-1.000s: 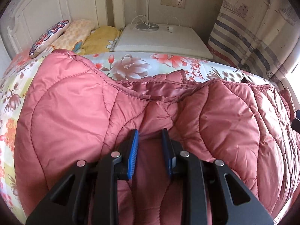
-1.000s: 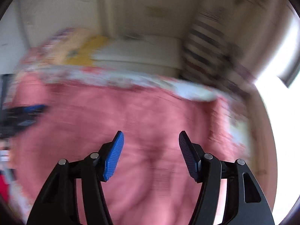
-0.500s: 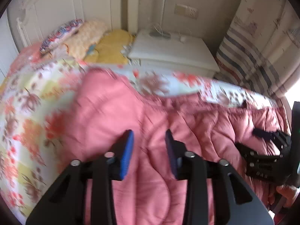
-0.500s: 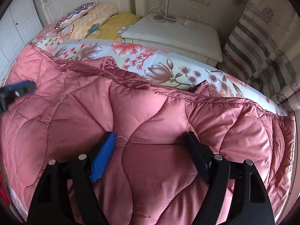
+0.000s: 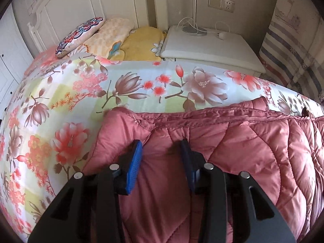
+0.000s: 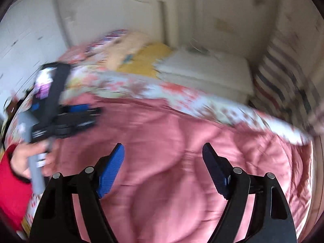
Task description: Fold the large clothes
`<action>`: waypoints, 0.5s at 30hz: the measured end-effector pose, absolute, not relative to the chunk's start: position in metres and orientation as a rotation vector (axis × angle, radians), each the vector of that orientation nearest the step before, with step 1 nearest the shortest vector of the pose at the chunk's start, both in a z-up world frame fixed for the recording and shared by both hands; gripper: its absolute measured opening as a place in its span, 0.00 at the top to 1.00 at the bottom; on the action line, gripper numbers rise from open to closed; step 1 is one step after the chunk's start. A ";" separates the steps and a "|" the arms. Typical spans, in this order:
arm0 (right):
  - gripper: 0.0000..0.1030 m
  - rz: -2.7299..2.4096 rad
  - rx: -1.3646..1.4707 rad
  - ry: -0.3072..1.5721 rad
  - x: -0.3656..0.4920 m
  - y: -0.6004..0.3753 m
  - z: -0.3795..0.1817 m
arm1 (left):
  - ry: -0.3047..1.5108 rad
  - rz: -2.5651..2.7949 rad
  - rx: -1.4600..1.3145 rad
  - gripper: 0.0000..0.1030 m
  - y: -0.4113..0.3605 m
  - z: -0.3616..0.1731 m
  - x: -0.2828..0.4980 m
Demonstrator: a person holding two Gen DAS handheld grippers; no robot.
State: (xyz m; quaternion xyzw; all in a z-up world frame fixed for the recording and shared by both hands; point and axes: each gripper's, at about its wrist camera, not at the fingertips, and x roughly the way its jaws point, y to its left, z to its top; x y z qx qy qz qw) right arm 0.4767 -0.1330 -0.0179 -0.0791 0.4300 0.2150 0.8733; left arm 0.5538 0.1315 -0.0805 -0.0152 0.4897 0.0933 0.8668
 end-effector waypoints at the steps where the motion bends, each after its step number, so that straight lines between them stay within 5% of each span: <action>1: 0.24 0.456 -0.240 0.908 0.475 -0.118 -0.027 | 1.024 0.196 -0.030 0.62 0.131 -0.081 0.554; 5: 0.17 0.400 -0.337 0.991 0.492 -0.106 -0.077 | 1.026 0.193 -0.028 0.62 0.133 -0.082 0.555; 11: 0.22 0.378 -0.284 0.914 0.447 -0.139 -0.023 | 1.018 0.192 -0.018 0.61 0.131 -0.083 0.554; 15: 0.15 0.389 -0.343 0.917 0.397 -0.151 -0.033 | 1.012 0.195 -0.022 0.61 0.131 -0.083 0.553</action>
